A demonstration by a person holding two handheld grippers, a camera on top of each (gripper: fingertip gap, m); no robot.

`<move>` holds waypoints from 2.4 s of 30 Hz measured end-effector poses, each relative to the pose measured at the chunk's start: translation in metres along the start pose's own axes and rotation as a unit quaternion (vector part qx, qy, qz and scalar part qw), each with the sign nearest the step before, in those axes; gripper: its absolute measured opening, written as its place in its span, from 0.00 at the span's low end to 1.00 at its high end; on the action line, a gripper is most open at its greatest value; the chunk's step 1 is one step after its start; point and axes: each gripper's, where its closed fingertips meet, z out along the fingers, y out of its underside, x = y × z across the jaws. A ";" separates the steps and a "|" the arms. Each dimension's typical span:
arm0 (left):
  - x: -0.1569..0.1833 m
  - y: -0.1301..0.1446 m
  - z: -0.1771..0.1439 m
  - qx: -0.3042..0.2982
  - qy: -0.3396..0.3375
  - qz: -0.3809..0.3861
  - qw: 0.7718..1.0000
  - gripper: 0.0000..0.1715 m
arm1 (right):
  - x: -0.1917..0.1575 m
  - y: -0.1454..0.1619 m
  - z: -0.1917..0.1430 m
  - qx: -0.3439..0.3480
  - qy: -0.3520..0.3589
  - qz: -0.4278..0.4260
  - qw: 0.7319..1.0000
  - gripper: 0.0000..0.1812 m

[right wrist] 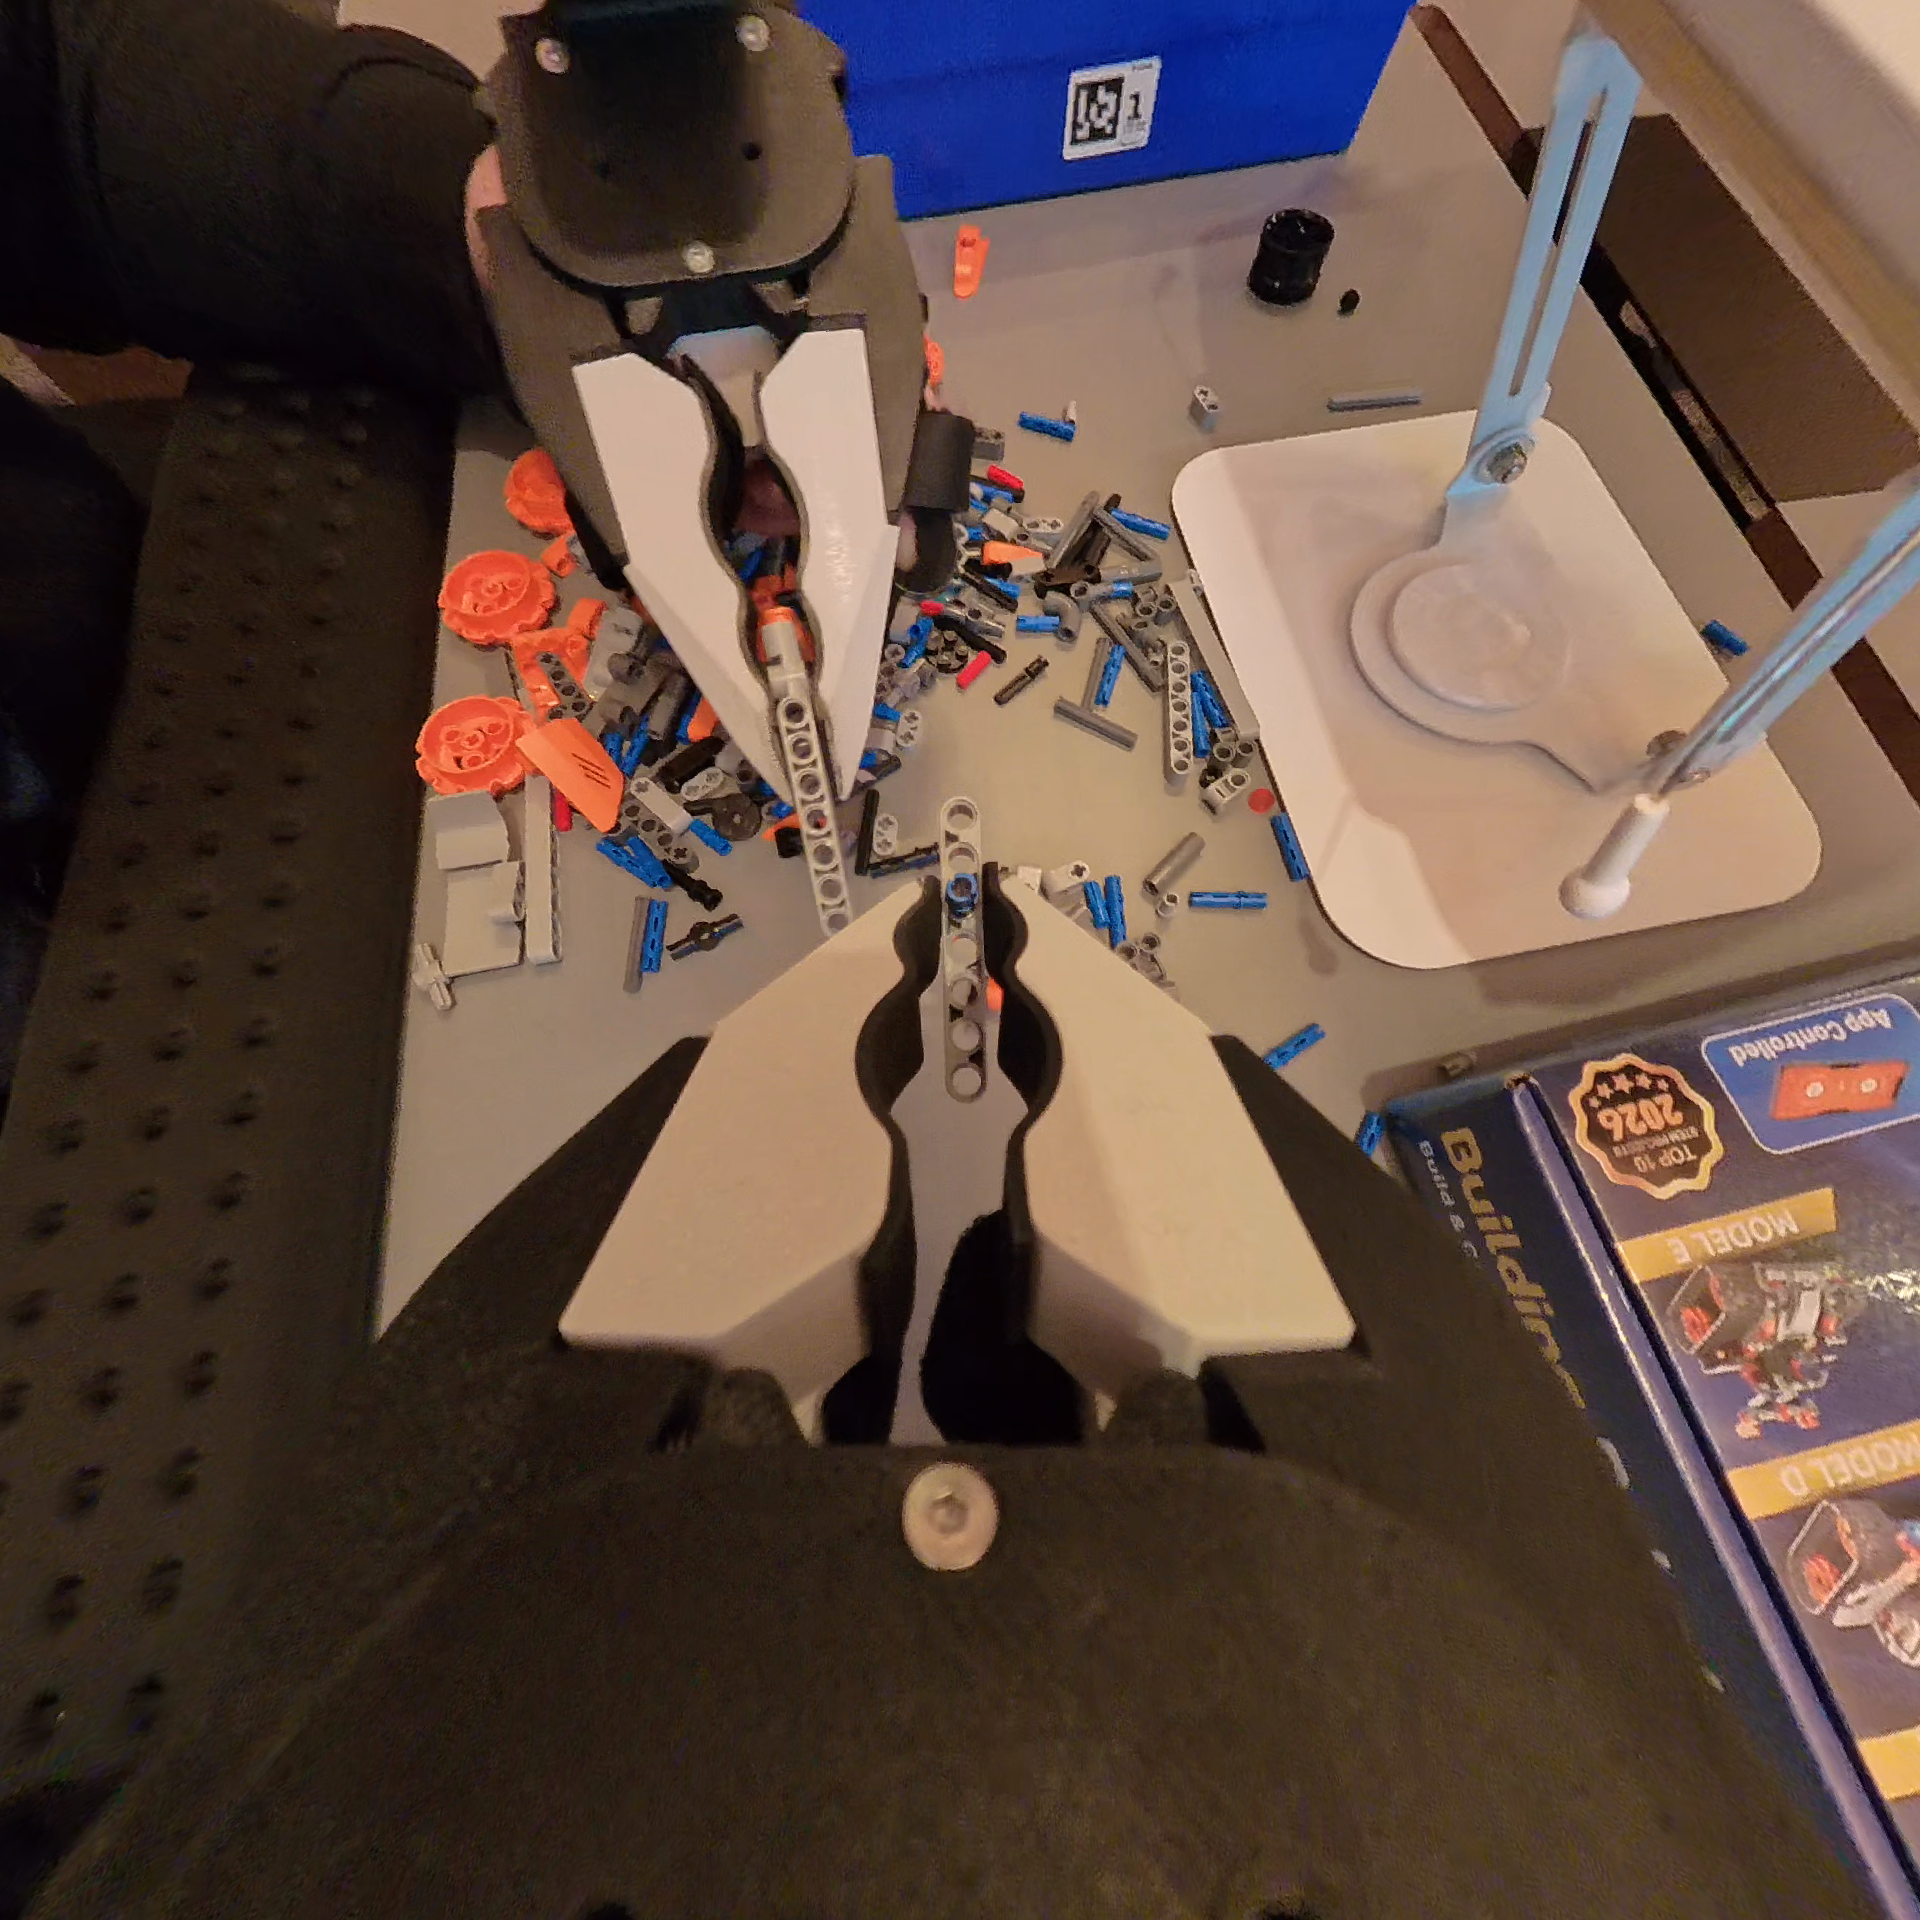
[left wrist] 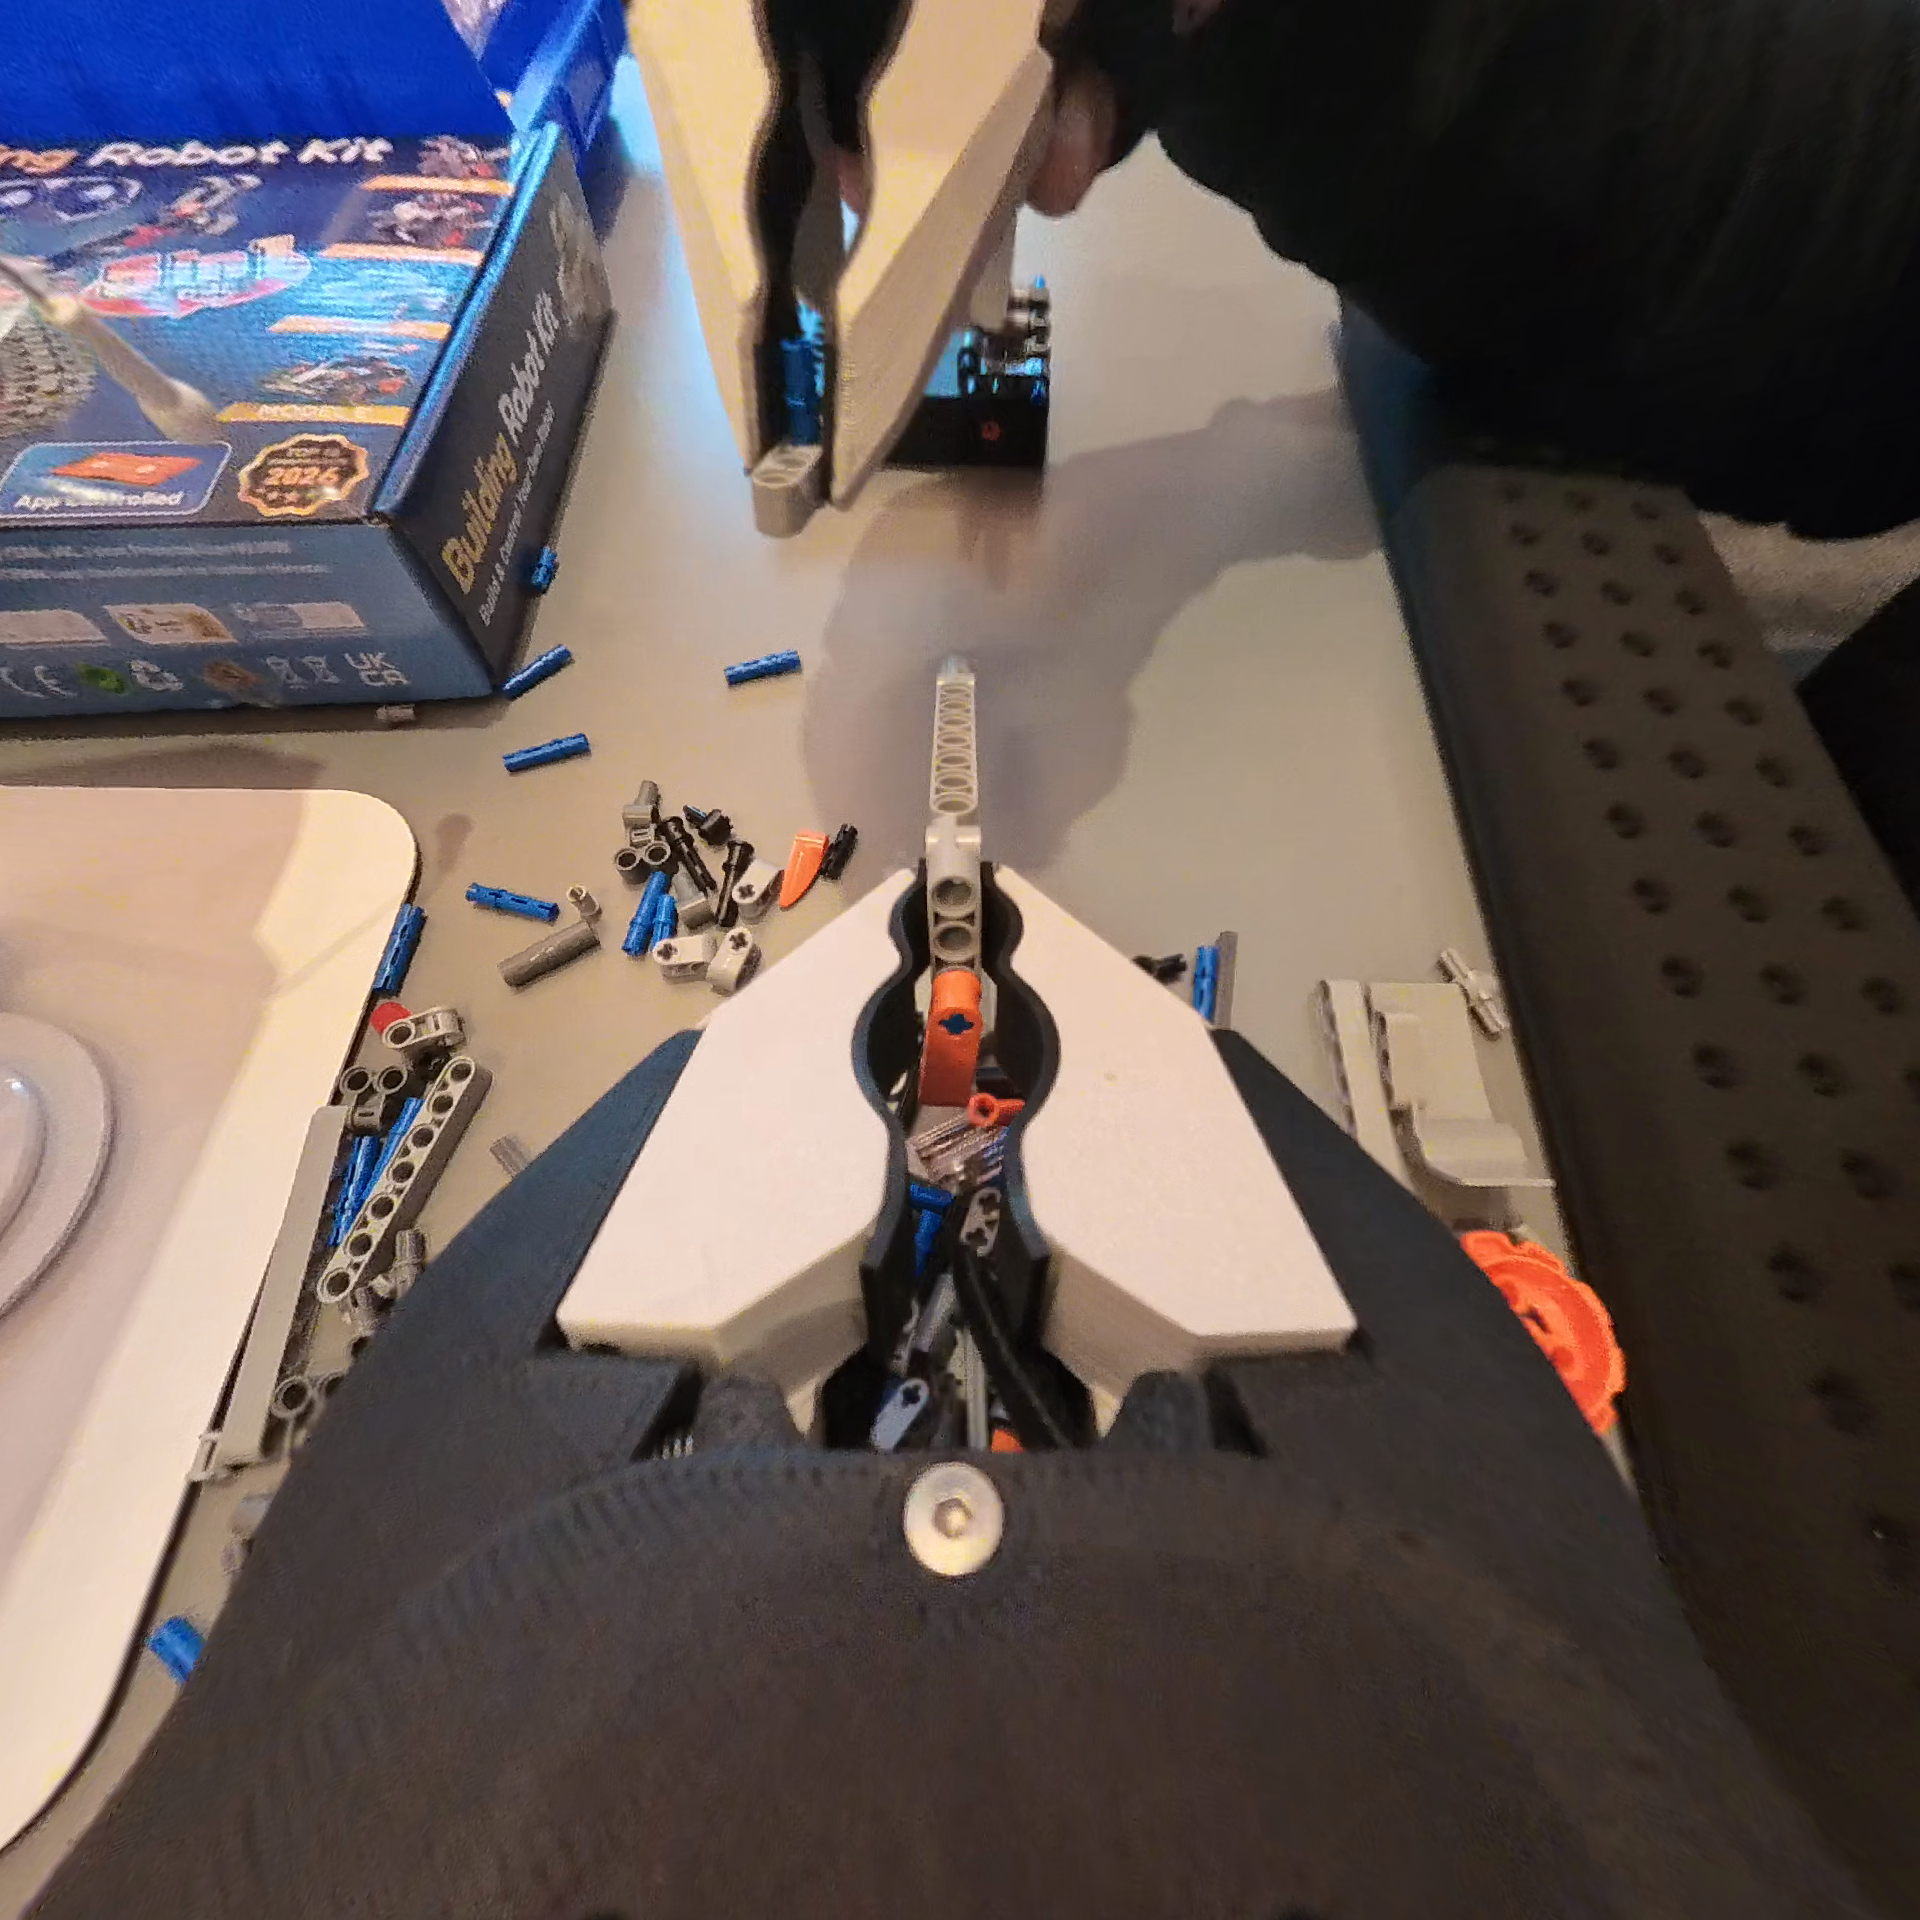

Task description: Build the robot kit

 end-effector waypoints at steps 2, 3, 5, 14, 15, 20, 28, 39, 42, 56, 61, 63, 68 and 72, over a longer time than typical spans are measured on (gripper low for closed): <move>0.002 0.006 0.006 -0.028 -0.004 0.020 0.999 0.03 | 0.003 0.005 0.001 -0.005 0.003 0.005 1.000 0.03; 0.002 0.007 0.009 -0.039 -0.016 0.035 0.999 0.03 | 0.005 0.006 0.001 -0.007 0.004 0.007 1.000 0.03; 0.004 0.011 0.015 -0.070 -0.031 0.072 0.994 0.03 | 0.006 0.008 0.002 -0.010 0.006 0.007 1.000 0.03; 0.010 0.030 0.059 -0.267 -0.158 0.273 0.911 0.03 | 0.006 0.016 0.003 -0.018 0.008 0.005 1.000 0.03; 0.011 0.029 0.061 -0.271 -0.168 0.286 0.904 0.03 | 0.006 0.017 0.004 -0.018 0.007 0.006 1.000 0.03; 0.015 0.027 0.063 -0.282 -0.170 0.285 0.900 0.03 | 0.001 0.022 0.010 -0.041 0.002 -0.004 0.999 0.03; 0.033 0.018 0.039 -0.231 -0.174 0.208 0.934 0.13 | -0.007 0.048 0.021 -0.102 -0.013 -0.004 0.995 0.03; 0.036 0.013 -0.057 -0.146 -0.206 0.120 0.960 0.09 | -0.017 0.065 0.043 -0.178 -0.004 -0.010 0.984 0.03; 0.025 0.013 -0.103 -0.099 -0.252 0.082 0.959 0.07 | -0.021 0.077 0.048 -0.204 -0.016 -0.006 0.979 0.03; 0.025 0.075 -0.190 -0.095 -0.340 0.002 0.936 0.07 | -0.029 0.074 0.049 -0.196 -0.031 -0.002 0.980 0.08; 0.034 0.087 -0.208 -0.098 -0.361 -0.001 0.927 0.06 | -0.024 0.058 0.043 -0.160 -0.008 -0.024 0.987 0.06; 0.035 0.091 -0.220 -0.099 -0.375 -0.001 0.922 0.05 | -0.022 0.050 0.041 -0.144 0.002 -0.033 0.989 0.07; 0.021 0.106 -0.271 -0.137 -0.437 0.006 0.889 0.05 | -0.024 0.030 0.039 -0.101 0.021 -0.065 0.993 0.06; 0.001 0.116 -0.337 -0.152 -0.493 -0.006 0.857 0.05 | -0.026 0.021 0.041 -0.079 0.026 -0.085 0.993 0.06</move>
